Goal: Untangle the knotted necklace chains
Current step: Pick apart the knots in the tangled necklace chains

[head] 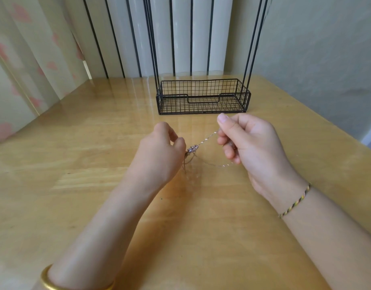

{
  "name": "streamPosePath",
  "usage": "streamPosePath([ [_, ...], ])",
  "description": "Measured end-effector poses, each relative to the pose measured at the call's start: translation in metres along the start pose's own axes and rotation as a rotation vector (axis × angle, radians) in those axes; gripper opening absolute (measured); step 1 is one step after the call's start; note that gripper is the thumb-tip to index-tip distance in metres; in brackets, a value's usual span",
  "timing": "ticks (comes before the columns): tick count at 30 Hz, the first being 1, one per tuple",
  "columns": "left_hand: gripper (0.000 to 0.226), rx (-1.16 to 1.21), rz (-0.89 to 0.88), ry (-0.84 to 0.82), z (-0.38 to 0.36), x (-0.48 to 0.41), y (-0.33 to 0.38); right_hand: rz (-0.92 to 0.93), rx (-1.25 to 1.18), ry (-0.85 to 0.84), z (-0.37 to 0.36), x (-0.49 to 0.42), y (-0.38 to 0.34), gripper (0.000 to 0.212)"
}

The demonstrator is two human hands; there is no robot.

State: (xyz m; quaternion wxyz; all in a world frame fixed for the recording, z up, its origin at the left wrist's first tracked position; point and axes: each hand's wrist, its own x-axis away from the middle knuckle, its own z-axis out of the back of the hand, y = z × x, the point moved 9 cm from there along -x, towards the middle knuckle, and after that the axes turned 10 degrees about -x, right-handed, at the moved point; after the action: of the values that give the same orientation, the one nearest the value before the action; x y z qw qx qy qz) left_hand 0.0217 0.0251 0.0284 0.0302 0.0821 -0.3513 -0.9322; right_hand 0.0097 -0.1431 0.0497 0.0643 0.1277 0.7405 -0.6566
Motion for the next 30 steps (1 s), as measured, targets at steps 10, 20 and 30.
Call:
streamPosePath([
  [10, 0.019, 0.0, -0.098, 0.069, 0.011, 0.001, 0.014, 0.114, 0.293, 0.052, 0.011, -0.005, -0.007, 0.035],
  [20, 0.01, 0.354, -0.049, -0.239, -0.005, 0.011, 0.022, 0.198, 0.667, 0.108, 0.016, -0.004, -0.015, 0.037],
  [30, 0.014, 0.419, -0.14, -0.209, -0.001, 0.007, 0.022, 0.079, 0.475, 0.059, 0.019, -0.009, -0.007, 0.036],
])
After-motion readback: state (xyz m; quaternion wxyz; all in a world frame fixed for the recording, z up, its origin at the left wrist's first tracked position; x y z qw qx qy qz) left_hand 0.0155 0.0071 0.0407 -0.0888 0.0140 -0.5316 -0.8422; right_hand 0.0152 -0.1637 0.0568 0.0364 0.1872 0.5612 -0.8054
